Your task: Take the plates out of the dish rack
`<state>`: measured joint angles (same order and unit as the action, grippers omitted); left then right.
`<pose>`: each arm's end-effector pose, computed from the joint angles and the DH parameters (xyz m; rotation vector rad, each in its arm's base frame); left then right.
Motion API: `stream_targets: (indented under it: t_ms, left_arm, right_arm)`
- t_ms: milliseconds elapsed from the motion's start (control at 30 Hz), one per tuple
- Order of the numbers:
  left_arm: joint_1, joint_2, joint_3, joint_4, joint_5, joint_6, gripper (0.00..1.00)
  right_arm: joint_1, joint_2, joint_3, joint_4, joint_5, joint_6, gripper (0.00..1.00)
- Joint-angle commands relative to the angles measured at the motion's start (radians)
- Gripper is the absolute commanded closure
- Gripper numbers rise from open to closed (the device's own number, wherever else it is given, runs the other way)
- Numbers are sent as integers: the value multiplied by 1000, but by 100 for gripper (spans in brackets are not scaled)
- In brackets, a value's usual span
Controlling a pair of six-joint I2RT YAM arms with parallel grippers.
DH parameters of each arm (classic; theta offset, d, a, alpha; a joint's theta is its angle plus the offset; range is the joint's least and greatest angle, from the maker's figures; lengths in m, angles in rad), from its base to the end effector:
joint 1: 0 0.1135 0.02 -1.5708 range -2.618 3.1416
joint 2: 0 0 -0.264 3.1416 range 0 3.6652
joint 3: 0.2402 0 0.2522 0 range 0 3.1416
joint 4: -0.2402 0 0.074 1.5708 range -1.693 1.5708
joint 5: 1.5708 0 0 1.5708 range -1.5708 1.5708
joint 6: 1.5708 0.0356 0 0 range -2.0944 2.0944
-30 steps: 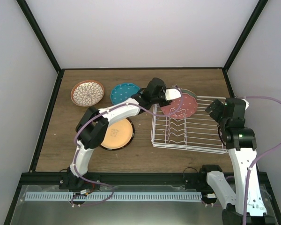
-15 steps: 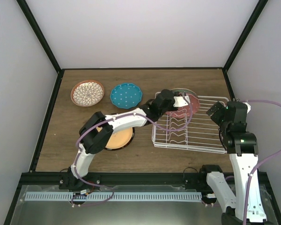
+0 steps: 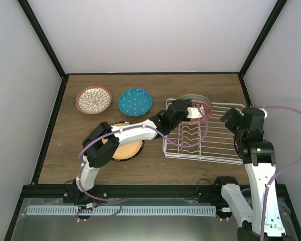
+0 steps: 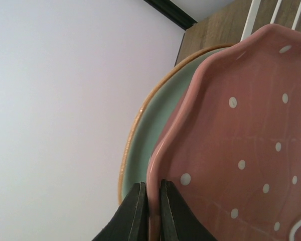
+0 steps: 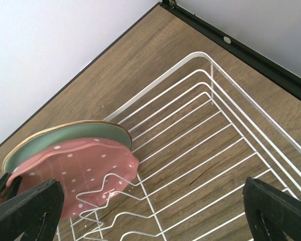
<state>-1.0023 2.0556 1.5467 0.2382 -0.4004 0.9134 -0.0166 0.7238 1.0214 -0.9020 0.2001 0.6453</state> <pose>0.2750 -0.4047 0.2516 1.3191 1.2689 0.3056 0.1282 -0.0092 0.3556 0.8102 2.0077 0.1443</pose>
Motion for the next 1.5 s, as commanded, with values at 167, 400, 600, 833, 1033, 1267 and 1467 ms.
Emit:
stream_targets:
  t_ms: [167, 400, 600, 833, 1033, 1267, 1467]
  left_arm:
    - [3, -139, 33, 225, -49, 59, 96]
    - [2, -142, 54, 281, -49, 101, 96]
    - [4, -129, 65, 338, -62, 157, 96]
    - [5, -116, 75, 424, -70, 226, 96]
    - [13, -117, 139, 391, -77, 206, 96]
    - [34, -160, 238, 209, -45, 63, 96]
    - [84, -223, 294, 12, -15, -86, 96]
  right_arm:
    - [-5, 13, -11, 47, -24, 5, 0]
    - [-5, 14, -13, 45, -20, 5, 0]
    - [-5, 13, -18, 45, -18, 11, 0]
    - [-5, 21, -23, 59, -19, 13, 0]
    - [-6, 41, -20, 74, -22, 5, 0]
    - [-5, 47, -26, 84, -27, 6, 0]
    - [-5, 44, -38, 88, -30, 11, 0]
